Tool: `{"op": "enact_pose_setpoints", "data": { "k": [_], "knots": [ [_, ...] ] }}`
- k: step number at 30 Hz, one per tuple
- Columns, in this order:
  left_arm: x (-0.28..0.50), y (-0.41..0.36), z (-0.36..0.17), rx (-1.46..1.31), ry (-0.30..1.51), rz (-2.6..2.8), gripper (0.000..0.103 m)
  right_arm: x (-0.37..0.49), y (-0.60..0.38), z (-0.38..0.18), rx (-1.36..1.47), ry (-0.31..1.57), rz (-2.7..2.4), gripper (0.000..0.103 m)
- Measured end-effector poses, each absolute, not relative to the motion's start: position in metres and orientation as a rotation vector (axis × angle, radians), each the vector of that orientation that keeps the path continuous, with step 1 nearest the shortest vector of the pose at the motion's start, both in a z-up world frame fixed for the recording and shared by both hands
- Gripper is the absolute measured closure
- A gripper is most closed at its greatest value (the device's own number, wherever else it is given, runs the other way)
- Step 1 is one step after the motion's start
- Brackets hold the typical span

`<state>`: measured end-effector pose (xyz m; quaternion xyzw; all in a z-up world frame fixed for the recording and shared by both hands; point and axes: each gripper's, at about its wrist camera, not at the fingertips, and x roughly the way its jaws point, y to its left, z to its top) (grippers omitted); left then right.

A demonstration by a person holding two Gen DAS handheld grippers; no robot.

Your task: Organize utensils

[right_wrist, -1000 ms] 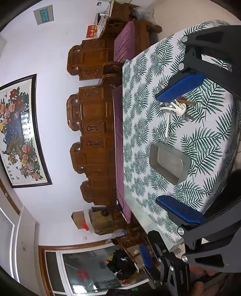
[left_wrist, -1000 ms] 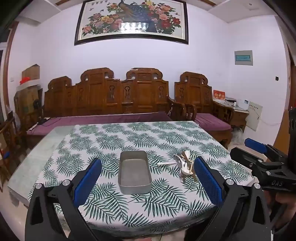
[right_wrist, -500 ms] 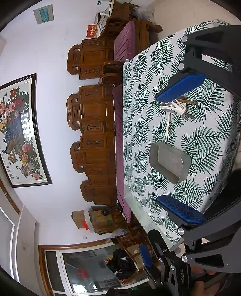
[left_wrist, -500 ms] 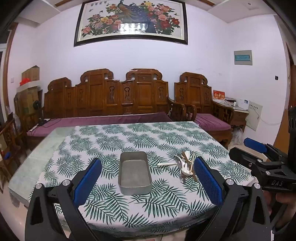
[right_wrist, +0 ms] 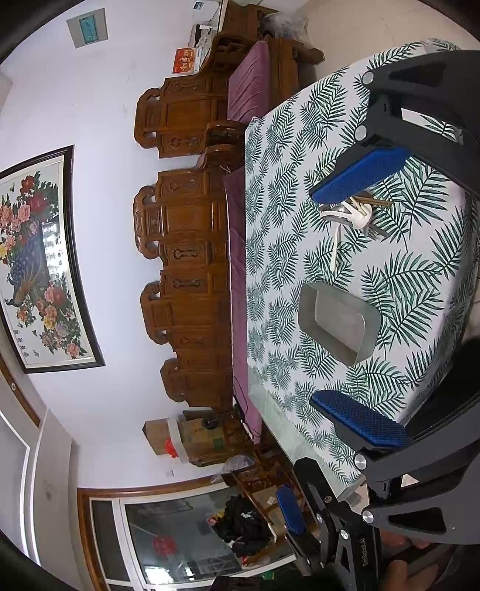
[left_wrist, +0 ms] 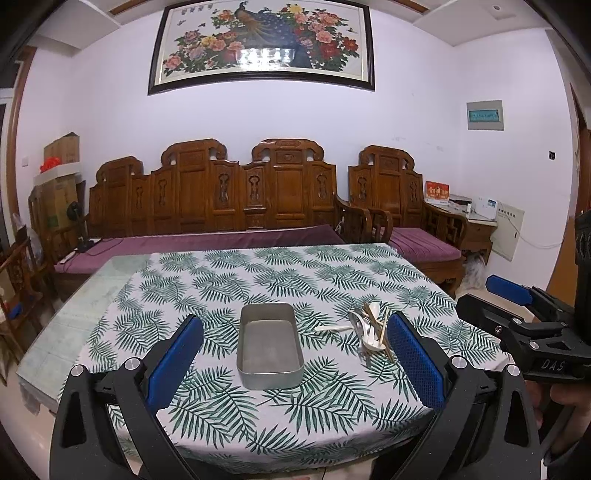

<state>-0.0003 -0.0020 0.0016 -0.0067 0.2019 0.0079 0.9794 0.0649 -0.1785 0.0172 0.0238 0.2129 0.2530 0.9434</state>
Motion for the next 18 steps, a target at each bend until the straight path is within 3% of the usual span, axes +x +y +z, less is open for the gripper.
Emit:
{"op": "enact_pose_setpoints", "data": {
  "k": [18],
  "knots": [
    [-0.0030,-0.0020,0.0038,-0.012,0.398,0.019,0.007,0.0631,-0.1760,0.0197,0.048,0.432,0.519,0.002]
  ]
}}
